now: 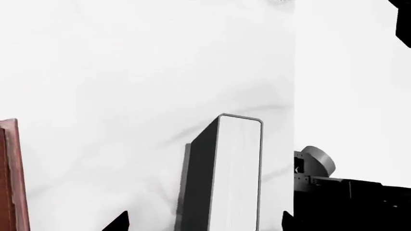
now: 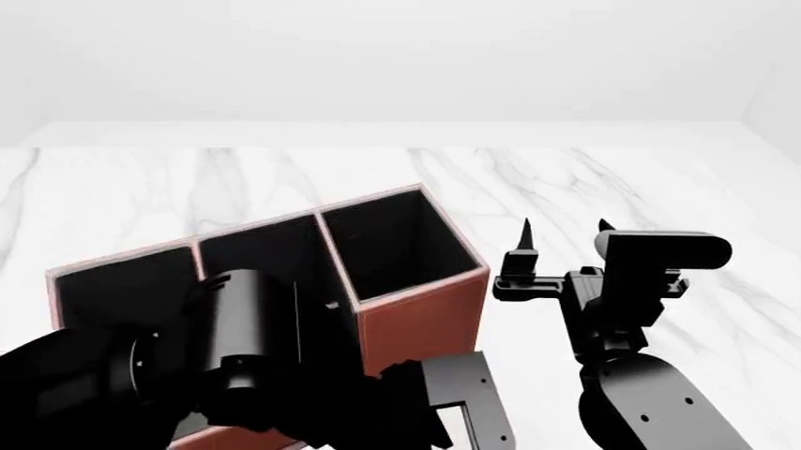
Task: Pick up the book and place it in the back compartment of the caddy.
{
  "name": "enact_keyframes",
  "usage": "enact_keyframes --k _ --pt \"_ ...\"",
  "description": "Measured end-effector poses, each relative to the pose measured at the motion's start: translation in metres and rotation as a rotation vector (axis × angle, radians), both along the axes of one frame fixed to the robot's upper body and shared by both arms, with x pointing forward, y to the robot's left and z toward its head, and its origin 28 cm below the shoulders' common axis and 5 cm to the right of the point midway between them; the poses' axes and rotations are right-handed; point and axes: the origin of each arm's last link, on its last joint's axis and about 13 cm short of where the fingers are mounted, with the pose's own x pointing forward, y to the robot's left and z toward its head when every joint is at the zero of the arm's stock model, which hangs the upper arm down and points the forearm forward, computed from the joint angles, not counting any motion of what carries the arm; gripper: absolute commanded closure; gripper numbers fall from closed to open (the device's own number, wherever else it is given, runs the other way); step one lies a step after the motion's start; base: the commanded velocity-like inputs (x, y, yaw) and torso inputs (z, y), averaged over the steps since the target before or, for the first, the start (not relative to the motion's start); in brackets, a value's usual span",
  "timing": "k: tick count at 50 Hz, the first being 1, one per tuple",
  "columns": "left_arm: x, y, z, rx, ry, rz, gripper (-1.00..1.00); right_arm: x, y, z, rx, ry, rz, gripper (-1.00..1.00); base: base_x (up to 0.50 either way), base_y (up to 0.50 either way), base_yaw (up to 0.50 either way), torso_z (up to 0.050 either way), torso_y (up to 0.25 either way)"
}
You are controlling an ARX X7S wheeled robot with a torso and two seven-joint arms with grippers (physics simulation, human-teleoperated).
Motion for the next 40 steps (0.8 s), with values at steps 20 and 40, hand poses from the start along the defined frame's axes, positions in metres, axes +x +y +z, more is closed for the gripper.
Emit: enact_keyframes --k 20,40 --pt "0.004 -0.01 -0.004 -0.018 0.008 -0.043 -1.0 0.0 -0.001 0.0 0.0 0.001 -0.003 -1.0 0.0 0.0 0.0 0.0 0.0" --pt "-0.002 -0.021 -0.012 -0.029 0.029 -0.097 -1.0 0.0 -0.002 0.0 -0.001 0.001 -0.006 -1.0 0.0 0.0 0.0 0.0 0.0"
